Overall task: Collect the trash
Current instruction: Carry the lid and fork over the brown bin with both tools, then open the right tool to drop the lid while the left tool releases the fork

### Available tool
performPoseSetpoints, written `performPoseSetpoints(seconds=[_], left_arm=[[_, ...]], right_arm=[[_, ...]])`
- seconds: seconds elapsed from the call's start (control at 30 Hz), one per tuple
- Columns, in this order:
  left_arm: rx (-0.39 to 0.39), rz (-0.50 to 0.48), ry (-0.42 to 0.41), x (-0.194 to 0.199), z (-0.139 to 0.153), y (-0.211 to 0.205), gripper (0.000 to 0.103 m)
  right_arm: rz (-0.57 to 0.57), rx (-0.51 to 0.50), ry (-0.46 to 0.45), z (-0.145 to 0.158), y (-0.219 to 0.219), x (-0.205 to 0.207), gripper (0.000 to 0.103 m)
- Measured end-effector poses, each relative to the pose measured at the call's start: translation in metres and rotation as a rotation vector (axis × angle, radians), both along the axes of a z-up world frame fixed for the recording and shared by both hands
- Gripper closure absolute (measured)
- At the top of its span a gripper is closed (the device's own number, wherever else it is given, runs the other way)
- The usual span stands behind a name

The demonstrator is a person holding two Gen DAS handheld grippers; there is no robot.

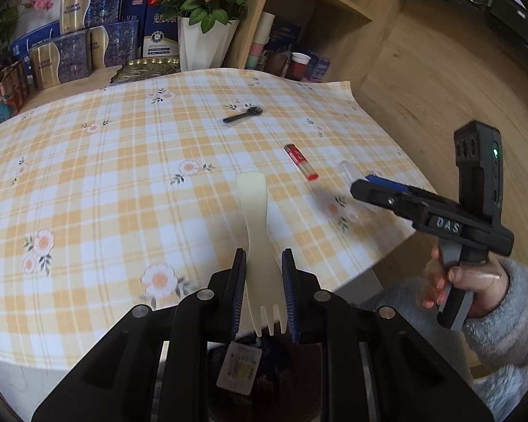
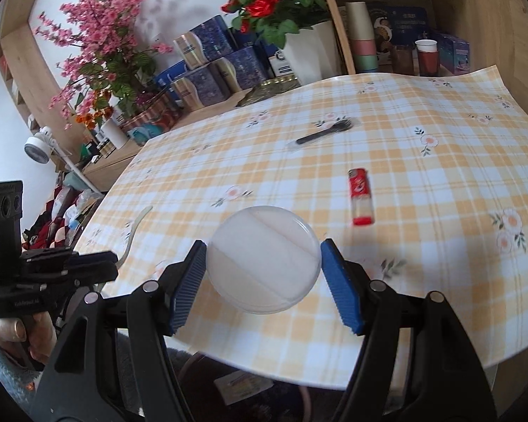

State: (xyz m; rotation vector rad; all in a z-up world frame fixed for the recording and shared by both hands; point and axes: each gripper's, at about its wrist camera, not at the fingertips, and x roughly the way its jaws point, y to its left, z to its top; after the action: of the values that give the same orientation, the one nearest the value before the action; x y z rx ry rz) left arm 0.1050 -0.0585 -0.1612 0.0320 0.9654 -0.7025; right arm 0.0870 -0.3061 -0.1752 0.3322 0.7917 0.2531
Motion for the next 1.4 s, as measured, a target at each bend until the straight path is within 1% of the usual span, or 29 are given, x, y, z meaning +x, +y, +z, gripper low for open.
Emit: performPoseSetpoints(seconds=[0.13,0.3,0.47,0.6,0.77,0.87,0.93,1.0,1.03,1.07,1.13,1.23,1.3,1.37,1.4], left_arm=[[-0.016,-0.007,0.034,-0.033,-0.006,0.015,0.083],[0.001,-0.049,0.079,-0.073,-0.021,0.023,0.083],[0.045,-0.102,0.145,-0.101,-0.048,0.018,0.083],[0.066,-0.101,0.204,-0.103,-0.067,0.014,0.083],[0.099,-0.118,0.24,-0.103,-0.082,0.009,0.083],[0.122,-0.117,0.275,-0.102,-0.093,0.006,0.083],[0.126,-0.124,0.275,-0.102,-0.096,0.006,0.082],[0.122,-0.125,0.273,-0.103,-0.097,0.006,0.073],[0.12,-0.117,0.264,-0.103,-0.095,0.007,0.058],[0.111,-0.106,0.25,-0.102,-0.093,0.009,0.046],[0.08,-0.095,0.237,-0.102,-0.088,0.013,0.042],[0.056,-0.056,0.213,-0.099,-0.081,0.021,0.031],[0.04,-0.014,0.181,-0.097,-0.073,0.027,0.025],[0.032,0.033,0.134,-0.097,-0.064,0.033,0.017],[0.03,0.063,0.098,-0.097,-0.057,0.038,0.016]], right_arm=[[-0.002,0.007,-0.011,0.008,0.01,-0.023,0.036],[0.001,0.014,-0.012,0.012,0.02,-0.048,0.036],[-0.006,0.02,0.009,0.01,0.024,-0.067,0.036],[-0.002,0.004,0.023,0.009,0.027,-0.077,0.036],[-0.015,0.006,0.034,0.008,0.027,-0.086,0.036],[-0.02,0.006,0.042,0.008,0.026,-0.088,0.036],[-0.02,0.0,0.045,0.008,0.026,-0.089,0.036],[-0.019,-0.004,0.049,0.008,0.026,-0.091,0.036],[-0.018,-0.007,0.052,0.007,0.026,-0.092,0.036],[-0.018,-0.008,0.054,0.007,0.026,-0.093,0.036],[-0.016,-0.011,0.061,0.006,0.028,-0.096,0.036],[-0.012,-0.019,0.07,0.003,0.031,-0.1,0.036],[-0.012,-0.019,0.078,0.001,0.032,-0.103,0.036],[-0.009,-0.021,0.09,-0.003,0.035,-0.105,0.036],[-0.006,-0.022,0.094,-0.004,0.037,-0.106,0.036]])
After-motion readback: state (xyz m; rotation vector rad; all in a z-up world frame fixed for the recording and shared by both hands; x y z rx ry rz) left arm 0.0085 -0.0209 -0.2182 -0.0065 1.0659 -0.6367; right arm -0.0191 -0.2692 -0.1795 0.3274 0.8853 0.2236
